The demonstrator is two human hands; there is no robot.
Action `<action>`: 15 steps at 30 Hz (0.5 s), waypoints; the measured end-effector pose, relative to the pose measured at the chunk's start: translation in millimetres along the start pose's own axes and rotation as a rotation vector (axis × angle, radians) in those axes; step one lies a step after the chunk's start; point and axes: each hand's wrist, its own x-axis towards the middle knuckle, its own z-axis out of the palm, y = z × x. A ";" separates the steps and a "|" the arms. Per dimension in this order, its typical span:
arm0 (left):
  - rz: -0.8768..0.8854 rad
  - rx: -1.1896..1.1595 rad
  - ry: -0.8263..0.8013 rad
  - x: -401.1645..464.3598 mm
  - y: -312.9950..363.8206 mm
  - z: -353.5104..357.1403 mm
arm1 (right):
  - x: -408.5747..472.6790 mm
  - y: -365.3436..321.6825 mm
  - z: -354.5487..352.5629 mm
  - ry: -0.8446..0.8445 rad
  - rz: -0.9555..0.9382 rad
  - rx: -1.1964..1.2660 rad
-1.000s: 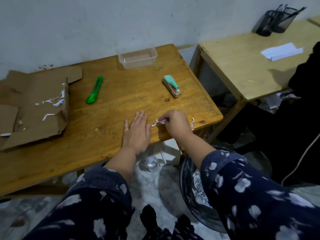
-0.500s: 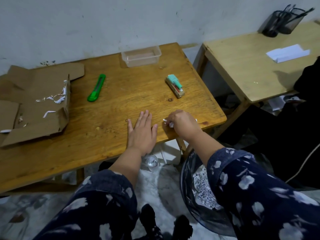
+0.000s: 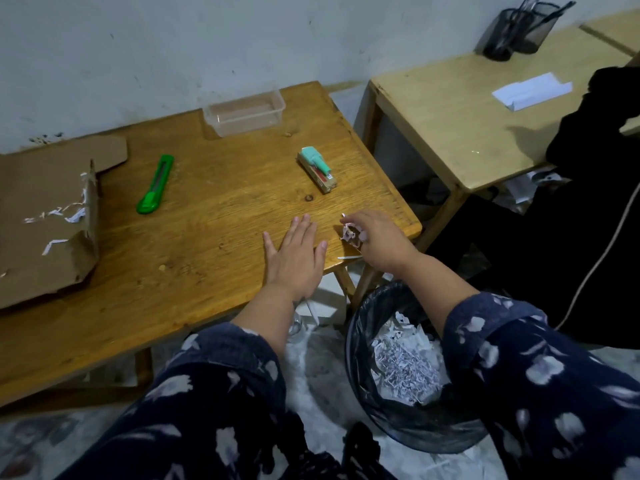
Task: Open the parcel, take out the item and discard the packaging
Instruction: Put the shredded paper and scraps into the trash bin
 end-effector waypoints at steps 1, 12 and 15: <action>0.001 0.001 0.002 -0.3 0.3 0.0 | -3.0 -0.3 -1.1 -0.059 0.007 -0.044; 0.001 -0.005 0.024 -2.3 2.0 4.1 | -23.8 1.6 17.5 0.084 -0.167 -0.194; -0.005 0.009 0.028 -1.3 3.1 6.1 | -24.1 2.2 20.6 0.156 -0.207 -0.169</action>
